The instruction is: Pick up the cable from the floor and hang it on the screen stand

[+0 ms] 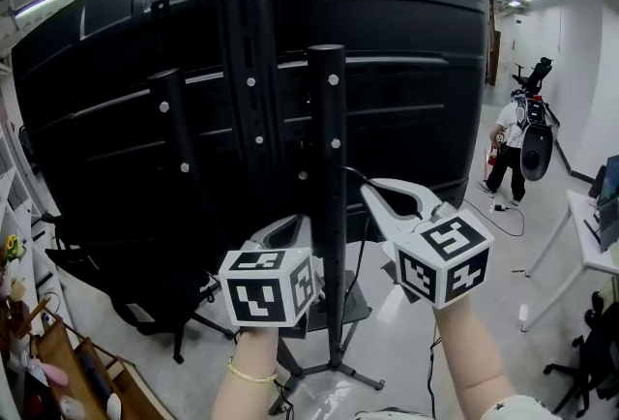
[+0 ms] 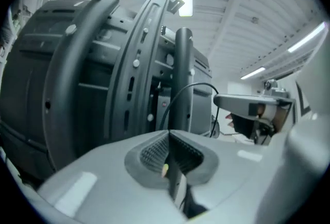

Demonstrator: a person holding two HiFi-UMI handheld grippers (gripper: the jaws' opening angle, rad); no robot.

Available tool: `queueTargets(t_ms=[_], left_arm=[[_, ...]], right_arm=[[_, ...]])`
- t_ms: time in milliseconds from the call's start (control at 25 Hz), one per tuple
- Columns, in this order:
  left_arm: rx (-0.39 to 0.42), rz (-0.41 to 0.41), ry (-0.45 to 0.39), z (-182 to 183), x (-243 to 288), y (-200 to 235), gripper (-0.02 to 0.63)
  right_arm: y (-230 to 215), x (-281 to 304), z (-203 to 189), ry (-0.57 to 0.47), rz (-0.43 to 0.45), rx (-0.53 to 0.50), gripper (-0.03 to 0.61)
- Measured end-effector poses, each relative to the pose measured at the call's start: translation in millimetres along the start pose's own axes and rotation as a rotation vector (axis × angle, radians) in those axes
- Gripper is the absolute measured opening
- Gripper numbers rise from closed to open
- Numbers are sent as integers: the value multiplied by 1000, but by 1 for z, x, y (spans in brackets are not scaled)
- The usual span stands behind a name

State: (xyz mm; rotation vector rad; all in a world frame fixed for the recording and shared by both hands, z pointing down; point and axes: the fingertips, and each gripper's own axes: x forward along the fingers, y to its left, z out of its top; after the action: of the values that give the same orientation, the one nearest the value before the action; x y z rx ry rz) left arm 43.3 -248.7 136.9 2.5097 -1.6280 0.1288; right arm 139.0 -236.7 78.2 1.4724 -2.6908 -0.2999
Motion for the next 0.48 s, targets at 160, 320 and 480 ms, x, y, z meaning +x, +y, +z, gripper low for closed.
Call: queueTargets(t_ms=[160,320,480], left_arm=[[66,-7,-90,65,0,-7,8],[128,22,-132,114,9,-3,8],[150,43,-173,148,7,-1,8]], right_arm=[[-25,0,63,-69,-33,-71,12],[-42,12,112,-111,-58,-122,12],[-50,25,146,-152,-72,-165,12]])
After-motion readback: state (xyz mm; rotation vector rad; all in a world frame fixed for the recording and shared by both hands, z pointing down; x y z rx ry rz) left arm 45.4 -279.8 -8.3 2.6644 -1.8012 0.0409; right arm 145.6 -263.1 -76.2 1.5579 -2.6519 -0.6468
